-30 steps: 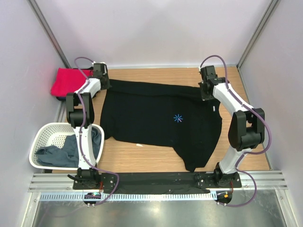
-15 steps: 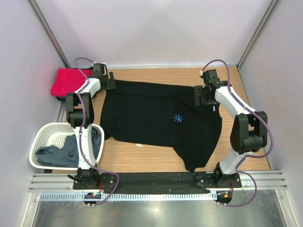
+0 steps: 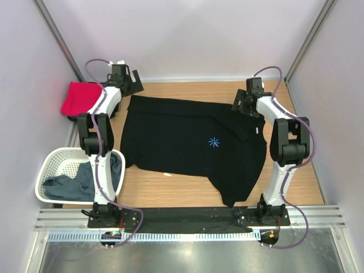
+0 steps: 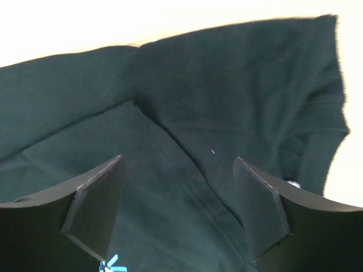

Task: Fold and stack the t-shirts
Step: Fold the tshirt

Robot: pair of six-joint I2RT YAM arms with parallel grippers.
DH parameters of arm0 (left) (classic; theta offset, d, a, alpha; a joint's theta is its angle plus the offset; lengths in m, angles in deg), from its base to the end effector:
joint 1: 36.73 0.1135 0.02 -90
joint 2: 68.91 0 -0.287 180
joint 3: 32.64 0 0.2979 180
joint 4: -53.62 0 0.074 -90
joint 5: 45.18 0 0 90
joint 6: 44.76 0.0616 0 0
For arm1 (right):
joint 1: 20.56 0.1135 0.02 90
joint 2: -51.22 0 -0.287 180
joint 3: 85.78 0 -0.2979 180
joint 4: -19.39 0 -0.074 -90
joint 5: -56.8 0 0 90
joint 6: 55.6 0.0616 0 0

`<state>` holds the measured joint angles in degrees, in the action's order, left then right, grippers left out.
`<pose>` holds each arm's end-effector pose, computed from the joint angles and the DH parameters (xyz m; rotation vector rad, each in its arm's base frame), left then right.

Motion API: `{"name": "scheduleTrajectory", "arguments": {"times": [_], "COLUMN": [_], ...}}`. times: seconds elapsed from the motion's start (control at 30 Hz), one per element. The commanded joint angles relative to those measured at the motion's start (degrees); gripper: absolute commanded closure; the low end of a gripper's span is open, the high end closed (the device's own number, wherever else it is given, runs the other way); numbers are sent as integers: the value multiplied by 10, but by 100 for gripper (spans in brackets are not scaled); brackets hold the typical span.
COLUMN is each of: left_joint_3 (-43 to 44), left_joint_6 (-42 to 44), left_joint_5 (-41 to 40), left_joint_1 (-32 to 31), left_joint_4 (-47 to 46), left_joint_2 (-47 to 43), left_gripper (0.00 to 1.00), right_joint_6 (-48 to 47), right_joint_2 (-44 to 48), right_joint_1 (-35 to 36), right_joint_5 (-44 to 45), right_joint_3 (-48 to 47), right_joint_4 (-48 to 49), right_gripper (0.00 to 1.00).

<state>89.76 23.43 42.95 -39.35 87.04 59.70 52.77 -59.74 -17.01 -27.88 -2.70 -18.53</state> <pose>0.5991 -0.0254 0.2191 -0.3954 2.2343 -0.1896 0.4945 0.0250 0.2027 0.3581 2.4468 0.0493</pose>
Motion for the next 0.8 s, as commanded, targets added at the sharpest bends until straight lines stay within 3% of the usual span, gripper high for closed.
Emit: {"name": "scheduleTrajectory", "arguments": {"times": [0.0,0.3,0.77], "left_joint_3": [5,7,8], "left_joint_6": [-31,-50,-38], "left_joint_5": [32,52,49], "left_joint_1": [-33,-51,-53], "left_joint_4": [-10,-13,-6], "left_joint_2": [-33,-35,-36], "left_gripper": [2,3,2], "right_joint_6": [40,16,-10], "right_joint_2": [-26,-89,-118], "right_joint_1": [3,4,17], "right_joint_5": [-5,-45,-96], "right_joint_3": [-37,-84,-93], "right_joint_4": [52,86,70], "right_gripper": [19,38,45]}}
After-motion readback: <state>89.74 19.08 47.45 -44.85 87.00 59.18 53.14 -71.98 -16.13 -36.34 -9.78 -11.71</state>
